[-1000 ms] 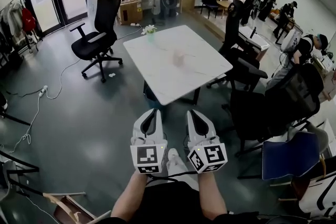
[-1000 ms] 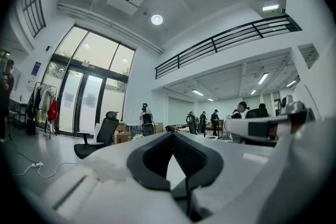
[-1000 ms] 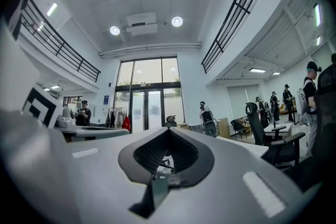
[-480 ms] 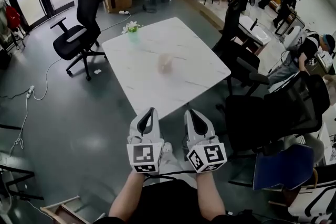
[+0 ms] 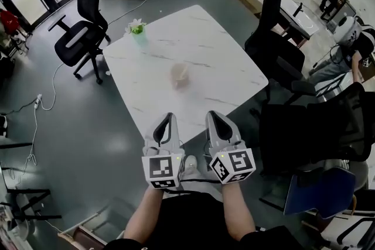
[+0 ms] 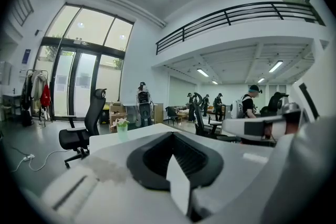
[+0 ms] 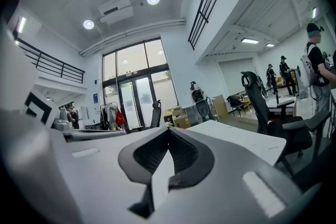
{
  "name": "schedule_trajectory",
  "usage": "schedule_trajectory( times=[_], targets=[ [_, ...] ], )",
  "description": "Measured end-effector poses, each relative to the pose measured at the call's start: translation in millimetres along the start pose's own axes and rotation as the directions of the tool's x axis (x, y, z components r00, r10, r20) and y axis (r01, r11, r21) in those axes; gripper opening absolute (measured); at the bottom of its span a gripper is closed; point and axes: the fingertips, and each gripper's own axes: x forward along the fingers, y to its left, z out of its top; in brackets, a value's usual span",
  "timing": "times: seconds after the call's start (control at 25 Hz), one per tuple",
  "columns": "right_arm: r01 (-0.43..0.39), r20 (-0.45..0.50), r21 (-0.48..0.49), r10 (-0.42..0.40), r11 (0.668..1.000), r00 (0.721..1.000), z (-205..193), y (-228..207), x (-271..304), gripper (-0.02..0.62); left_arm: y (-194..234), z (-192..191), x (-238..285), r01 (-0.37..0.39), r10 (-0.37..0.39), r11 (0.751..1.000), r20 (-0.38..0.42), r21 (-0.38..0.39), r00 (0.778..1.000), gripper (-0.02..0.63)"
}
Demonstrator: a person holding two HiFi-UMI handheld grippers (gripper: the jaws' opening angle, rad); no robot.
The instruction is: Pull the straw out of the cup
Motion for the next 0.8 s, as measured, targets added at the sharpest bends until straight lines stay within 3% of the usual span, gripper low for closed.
schedule_trajectory(
  times=[0.4, 0.8],
  targets=[
    [-0.068, -0.042, 0.033, 0.069, 0.997, 0.997, -9, 8, 55, 0.003, 32, -4, 34, -0.033, 0.034, 0.999, -0.044, 0.02, 0.998, 0.002],
    [-0.016, -0.128, 0.044, 0.022, 0.999, 0.992, -41, 2, 105, 0.003, 54, -35, 81, 0.033, -0.037, 0.999, -0.127, -0.032, 0.991, 0.002]
  ],
)
